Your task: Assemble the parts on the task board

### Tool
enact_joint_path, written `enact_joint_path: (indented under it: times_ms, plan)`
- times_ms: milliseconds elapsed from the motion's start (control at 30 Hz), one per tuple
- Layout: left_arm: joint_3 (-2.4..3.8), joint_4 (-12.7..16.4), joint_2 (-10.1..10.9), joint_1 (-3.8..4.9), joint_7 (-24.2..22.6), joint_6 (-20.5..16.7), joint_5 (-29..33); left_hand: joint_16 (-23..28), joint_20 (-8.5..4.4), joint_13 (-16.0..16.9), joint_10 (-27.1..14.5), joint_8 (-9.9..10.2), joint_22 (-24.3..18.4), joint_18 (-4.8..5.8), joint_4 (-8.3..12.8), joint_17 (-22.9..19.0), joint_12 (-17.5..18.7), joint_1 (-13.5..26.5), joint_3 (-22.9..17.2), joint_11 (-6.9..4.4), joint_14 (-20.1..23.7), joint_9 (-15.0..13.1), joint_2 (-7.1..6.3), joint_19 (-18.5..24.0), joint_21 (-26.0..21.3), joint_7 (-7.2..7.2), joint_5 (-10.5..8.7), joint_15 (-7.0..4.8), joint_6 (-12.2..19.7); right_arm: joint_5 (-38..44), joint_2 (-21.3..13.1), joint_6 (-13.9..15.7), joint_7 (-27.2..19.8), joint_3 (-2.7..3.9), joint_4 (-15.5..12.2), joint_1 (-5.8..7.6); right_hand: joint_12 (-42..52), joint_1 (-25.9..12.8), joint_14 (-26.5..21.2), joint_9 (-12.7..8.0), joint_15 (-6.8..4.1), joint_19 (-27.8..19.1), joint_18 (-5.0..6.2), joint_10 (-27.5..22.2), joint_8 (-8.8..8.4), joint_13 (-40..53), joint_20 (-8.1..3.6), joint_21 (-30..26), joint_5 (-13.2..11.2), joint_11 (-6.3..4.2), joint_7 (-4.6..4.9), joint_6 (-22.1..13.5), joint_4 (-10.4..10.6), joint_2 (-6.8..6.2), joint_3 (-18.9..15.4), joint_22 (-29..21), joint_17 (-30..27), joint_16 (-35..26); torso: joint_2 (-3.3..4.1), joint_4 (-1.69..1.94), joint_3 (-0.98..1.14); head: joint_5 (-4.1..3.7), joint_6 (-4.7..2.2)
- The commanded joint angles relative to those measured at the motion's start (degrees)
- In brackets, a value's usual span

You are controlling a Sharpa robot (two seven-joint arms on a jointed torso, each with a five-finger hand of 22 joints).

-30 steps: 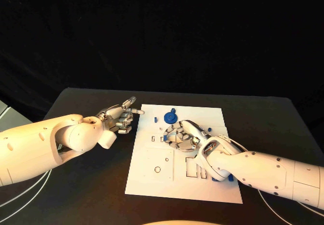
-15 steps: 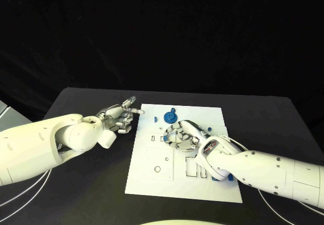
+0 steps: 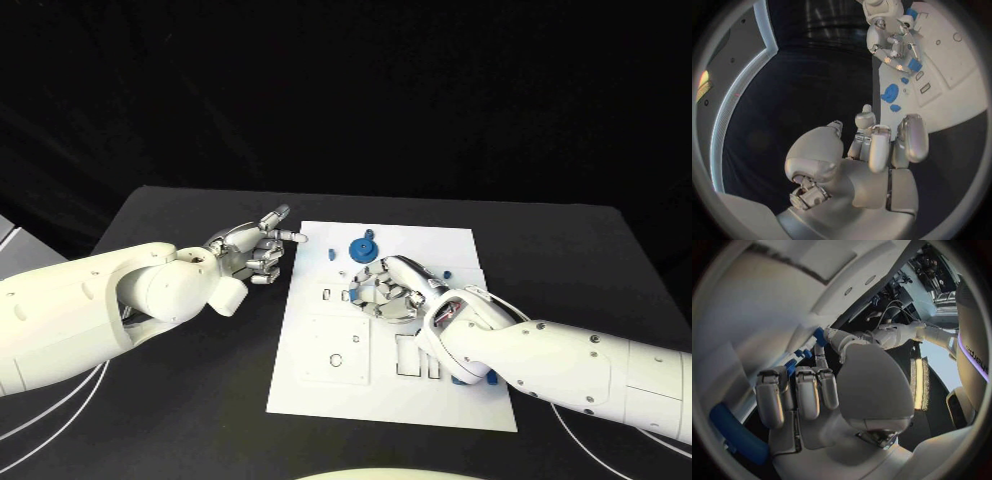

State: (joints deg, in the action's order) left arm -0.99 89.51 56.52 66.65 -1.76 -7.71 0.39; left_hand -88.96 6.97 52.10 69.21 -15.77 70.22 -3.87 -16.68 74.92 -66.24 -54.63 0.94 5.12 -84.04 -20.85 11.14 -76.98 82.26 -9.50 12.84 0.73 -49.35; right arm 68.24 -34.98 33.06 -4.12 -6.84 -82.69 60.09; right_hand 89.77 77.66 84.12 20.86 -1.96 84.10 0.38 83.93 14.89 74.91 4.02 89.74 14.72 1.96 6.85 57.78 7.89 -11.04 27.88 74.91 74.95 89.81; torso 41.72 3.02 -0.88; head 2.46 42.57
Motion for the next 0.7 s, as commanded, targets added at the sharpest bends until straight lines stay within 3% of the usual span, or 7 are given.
enact_joint_path:
  times_ms: [33, 700]
  plan:
    - [0.05, 0.07, -0.11, 0.07, -0.6, 0.78, -0.21, 0.29, 0.04, 0.03, -0.42, 0.29, -0.06, -0.5, -0.04, 11.65, 0.24, -0.39, 0.32, -0.09, -4.66, 0.05, -0.01, 0.5, -0.18, -0.21, -0.01, 0.53, 0.31, 0.35, -0.22, -2.38, 2.84, -0.58, 0.5, -0.76, 0.23, -0.48, 5.88, 0.05, 0.34, 5.9, -0.38, 6.07, 0.2, 15.09, 0.36, 0.26, 0.33, 0.36, -0.08, 0.32, -0.02, 0.18, -0.44, 15.09, 15.05, 0.19, -0.03, 0.02, -0.04, -0.02, 0.07]
    - [0.05, 0.02, -0.06, 0.07, -0.62, 0.83, -0.23, 0.28, 0.06, 0.07, -0.4, 0.31, -0.03, -0.49, -0.04, 11.69, 0.2, -0.5, 0.33, -0.08, -4.68, 0.06, -0.02, 0.48, -0.17, -0.22, -0.01, 0.54, 0.3, 1.62, -0.23, -3.29, 3.29, -0.58, 0.42, -0.76, 0.23, -1.07, 5.88, -0.04, 0.47, 5.9, -0.38, 6.07, -0.03, 15.09, 0.41, 0.26, 0.28, 0.58, 0.21, -0.38, 0.03, -0.49, -1.01, 15.09, 15.05, 0.19, -0.03, 0.02, -0.04, -0.11, 0.24]
